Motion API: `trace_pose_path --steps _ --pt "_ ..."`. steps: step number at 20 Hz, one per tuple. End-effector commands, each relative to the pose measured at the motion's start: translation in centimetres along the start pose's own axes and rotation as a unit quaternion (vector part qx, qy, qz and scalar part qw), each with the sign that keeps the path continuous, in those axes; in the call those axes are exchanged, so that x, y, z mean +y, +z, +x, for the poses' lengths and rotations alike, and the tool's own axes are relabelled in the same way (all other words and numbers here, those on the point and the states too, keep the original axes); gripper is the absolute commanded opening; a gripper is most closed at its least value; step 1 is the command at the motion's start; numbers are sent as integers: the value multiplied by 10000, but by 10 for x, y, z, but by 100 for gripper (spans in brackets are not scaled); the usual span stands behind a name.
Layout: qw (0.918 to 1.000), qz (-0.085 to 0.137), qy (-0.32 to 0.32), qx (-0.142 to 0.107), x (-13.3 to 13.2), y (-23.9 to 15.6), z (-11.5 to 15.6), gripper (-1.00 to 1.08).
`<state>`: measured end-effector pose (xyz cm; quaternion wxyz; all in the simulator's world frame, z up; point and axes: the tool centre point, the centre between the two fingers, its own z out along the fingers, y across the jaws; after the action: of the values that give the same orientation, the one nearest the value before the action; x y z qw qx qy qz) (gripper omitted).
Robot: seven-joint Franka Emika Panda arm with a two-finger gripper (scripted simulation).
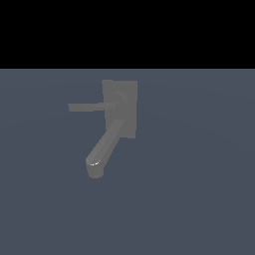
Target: Turn on the faucet by rotating a designated handle.
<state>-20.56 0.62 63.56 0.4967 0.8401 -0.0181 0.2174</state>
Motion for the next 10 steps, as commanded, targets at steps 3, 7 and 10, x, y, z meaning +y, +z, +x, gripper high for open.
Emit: trace_pose_path --steps 3,7,10 --pt "9940 -966 -237 460 2 -30 25 -100" --pt "9791 -1771 -541 839 -7 -56 48 -100" --pt "9644 -2281 -791 1080 -19 -73 64 -100"
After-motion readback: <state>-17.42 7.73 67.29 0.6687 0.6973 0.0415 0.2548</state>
